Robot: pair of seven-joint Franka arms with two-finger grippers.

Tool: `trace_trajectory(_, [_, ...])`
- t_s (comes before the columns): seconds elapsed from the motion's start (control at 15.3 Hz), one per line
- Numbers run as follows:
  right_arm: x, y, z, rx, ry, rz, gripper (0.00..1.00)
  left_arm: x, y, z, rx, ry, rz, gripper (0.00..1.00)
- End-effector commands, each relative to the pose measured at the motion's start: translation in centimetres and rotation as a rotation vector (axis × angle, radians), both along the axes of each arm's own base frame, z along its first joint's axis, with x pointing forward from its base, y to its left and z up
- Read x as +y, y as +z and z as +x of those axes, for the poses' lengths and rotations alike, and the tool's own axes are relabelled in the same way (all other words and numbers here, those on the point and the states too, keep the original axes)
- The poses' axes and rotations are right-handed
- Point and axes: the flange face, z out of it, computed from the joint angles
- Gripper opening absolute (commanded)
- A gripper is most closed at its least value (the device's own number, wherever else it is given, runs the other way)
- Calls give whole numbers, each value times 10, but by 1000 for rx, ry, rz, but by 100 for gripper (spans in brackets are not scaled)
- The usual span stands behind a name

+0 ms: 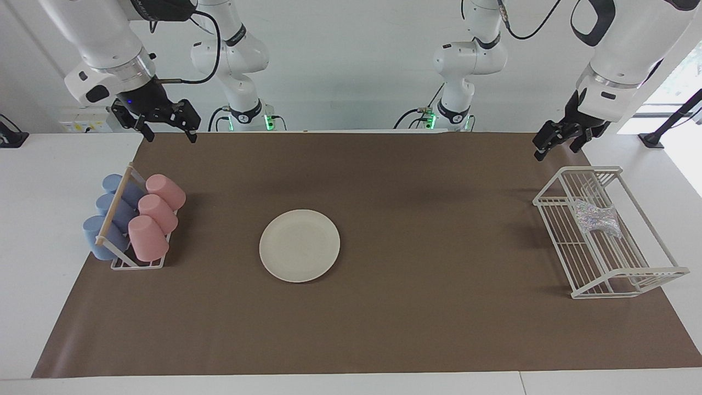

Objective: Wipe plate with sponge

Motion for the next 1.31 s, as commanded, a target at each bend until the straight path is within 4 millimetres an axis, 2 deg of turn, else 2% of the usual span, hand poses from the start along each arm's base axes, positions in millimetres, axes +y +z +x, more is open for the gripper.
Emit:
trace_trajectory(0.0, [21,0,-7,-5,-105,-9,100,-17,-57,28,23,-6,179,100])
trace_trajectory(0.13, [29,0,-8,2,-205,-15,100,-19,-86,42,17,-9,259,100])
trace_trajectory(0.26, [31,1,-9,4,-324,-24,100,-12,-110,45,27,-62,373,100])
trace_trajectory(0.33, [39,1,-10,11,-384,-30,100,-8,-128,49,41,-96,441,100])
trace_trajectory(0.46, [52,1,-13,26,-512,-32,100,-4,-150,57,63,-142,539,100])
trace_trajectory(0.59, [61,2,-16,53,-659,-6,100,-8,-172,64,81,-206,651,100])
trace_trajectory(0.91, [88,4,-22,107,-944,25,100,0,-182,55,93,-150,694,100])
trace_trajectory(0.98, [94,5,-23,109,-984,20,100,1,-182,55,96,-146,696,97])
trace_trajectory(1.11, [102,4,-25,117,-1050,6,100,1,-179,54,102,-137,703,88])
trace_trajectory(1.24, [106,5,-27,116,-1046,1,100,2,-178,54,104,-132,705,71])
